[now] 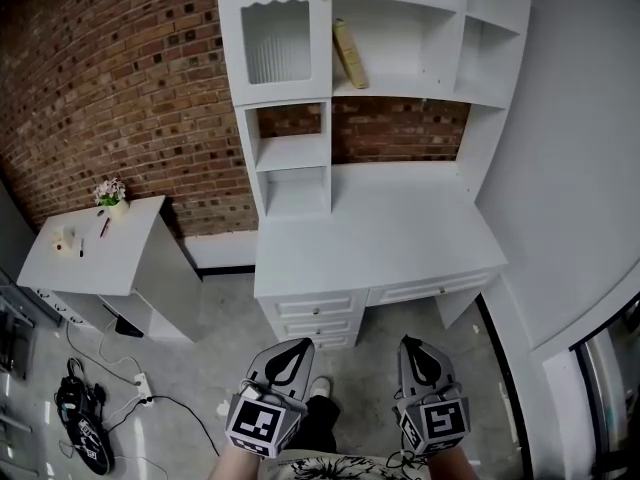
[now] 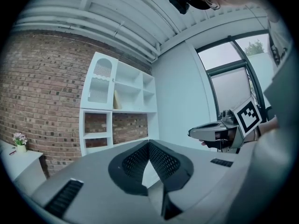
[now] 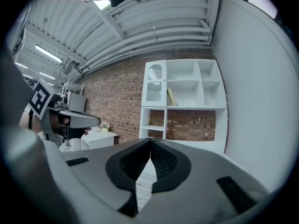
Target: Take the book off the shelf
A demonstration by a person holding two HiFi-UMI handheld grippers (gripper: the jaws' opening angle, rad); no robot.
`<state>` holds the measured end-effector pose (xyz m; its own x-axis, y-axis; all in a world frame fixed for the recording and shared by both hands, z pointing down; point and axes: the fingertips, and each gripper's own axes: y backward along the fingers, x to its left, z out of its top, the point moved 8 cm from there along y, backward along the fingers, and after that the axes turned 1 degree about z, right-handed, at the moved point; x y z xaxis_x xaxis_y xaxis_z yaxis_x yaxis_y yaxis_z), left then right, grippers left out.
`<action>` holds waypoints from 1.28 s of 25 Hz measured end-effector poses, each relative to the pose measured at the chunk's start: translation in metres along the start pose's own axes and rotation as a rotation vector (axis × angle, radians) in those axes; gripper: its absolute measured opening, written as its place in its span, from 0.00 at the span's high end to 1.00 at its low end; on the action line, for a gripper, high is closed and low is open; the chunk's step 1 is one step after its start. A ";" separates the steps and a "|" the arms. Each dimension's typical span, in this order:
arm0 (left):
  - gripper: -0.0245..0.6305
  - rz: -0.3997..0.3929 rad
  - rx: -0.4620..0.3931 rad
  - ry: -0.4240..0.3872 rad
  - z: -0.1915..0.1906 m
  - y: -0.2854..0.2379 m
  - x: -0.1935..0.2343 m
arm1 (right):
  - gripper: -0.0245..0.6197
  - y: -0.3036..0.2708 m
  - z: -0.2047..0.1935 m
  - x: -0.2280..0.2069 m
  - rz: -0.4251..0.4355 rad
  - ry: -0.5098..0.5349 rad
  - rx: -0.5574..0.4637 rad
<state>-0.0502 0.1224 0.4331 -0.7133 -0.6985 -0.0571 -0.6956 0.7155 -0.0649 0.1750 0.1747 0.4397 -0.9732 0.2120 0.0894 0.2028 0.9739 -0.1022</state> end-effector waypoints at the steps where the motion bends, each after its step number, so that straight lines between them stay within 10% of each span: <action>1: 0.94 -0.001 -0.002 0.003 -0.002 -0.007 0.005 | 0.96 -0.007 -0.002 -0.003 -0.002 0.002 -0.001; 22: 0.94 -0.079 -0.025 -0.048 0.037 -0.267 0.216 | 0.96 -0.307 0.052 -0.098 -0.112 -0.006 0.010; 32: 0.94 0.039 -0.048 -0.053 0.056 -0.318 0.265 | 0.96 -0.406 0.082 -0.135 -0.036 0.021 -0.040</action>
<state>-0.0133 -0.2911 0.3825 -0.7353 -0.6686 -0.1113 -0.6715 0.7409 -0.0139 0.2148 -0.2554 0.3882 -0.9776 0.1776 0.1131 0.1719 0.9834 -0.0585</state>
